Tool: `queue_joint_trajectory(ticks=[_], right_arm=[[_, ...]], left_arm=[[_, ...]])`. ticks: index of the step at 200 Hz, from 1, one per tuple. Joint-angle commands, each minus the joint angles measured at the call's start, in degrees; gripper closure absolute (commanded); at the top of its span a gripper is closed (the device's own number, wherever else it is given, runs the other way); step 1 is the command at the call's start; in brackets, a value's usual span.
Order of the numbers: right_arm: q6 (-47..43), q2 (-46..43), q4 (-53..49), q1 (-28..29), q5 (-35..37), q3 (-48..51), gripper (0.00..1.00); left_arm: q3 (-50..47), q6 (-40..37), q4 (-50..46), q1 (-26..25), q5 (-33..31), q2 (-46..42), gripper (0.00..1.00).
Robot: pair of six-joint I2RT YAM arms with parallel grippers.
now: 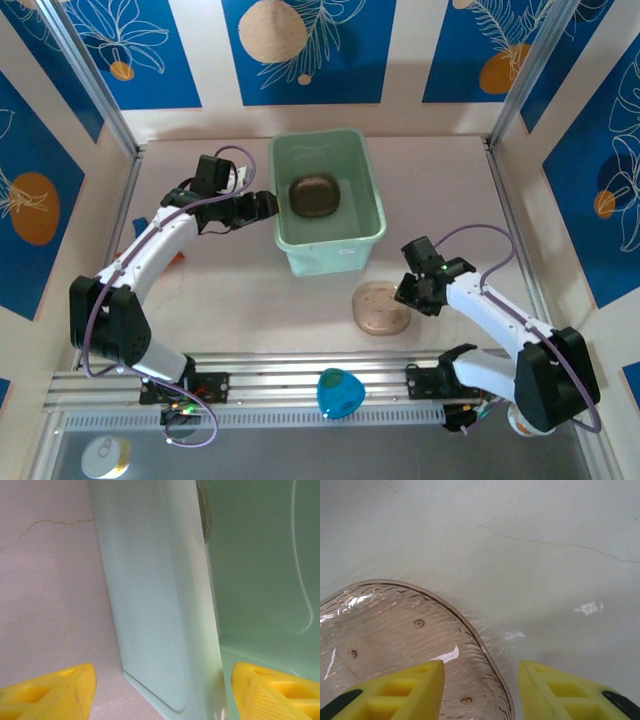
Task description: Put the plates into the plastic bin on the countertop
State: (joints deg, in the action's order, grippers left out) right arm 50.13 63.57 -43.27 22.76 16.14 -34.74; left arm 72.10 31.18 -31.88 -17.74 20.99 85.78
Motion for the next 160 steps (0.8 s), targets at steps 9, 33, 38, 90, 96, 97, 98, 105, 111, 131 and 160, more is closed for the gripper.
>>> queue_joint_trajectory(ticks=[9,33,38,90,96,97,98,105,111,131,160], right_arm=[[0.3,2.0,-0.7,0.1,-0.7,1.7,0.56],[-1.0,4.2,1.6,0.1,-1.7,1.9,0.57],[-1.0,4.6,2.0,0.1,-1.7,1.9,0.58],[-0.5,6.3,4.3,0.3,-1.1,2.4,0.67],[-0.1,6.3,4.4,0.4,-0.8,2.6,0.68],[0.0,6.3,4.5,0.4,-0.7,2.6,0.68],[0.1,6.3,4.5,0.4,-0.7,2.6,0.68],[0.6,6.2,4.5,0.4,-0.4,2.8,0.69],[1.1,6.2,4.9,0.4,-0.3,3.0,0.7],[2.1,6.3,5.8,0.4,-0.3,3.3,0.73],[3.4,5.3,5.9,0.8,0.2,3.8,0.78]], left_arm=[[-0.4,-0.2,0.9,0.3,1.3,-0.5,0.28],[-0.4,0.0,1.1,0.3,1.4,-0.3,0.28],[-0.3,0.0,1.2,0.3,1.5,-0.3,0.28],[-0.2,-0.1,1.0,0.3,1.2,-0.2,0.28],[-0.3,-0.1,1.0,0.3,1.2,-0.1,0.28],[-0.2,-0.1,1.1,0.3,1.2,-0.1,0.28],[-0.3,-0.1,1.1,0.3,1.2,-0.1,0.28],[-0.2,0.0,1.1,0.3,1.3,0.0,0.28],[-0.2,-0.1,1.1,0.3,1.4,0.2,0.28],[0.5,-0.1,1.0,0.3,1.6,0.7,0.28],[0.7,-0.2,0.8,0.3,1.5,0.5,0.28]])
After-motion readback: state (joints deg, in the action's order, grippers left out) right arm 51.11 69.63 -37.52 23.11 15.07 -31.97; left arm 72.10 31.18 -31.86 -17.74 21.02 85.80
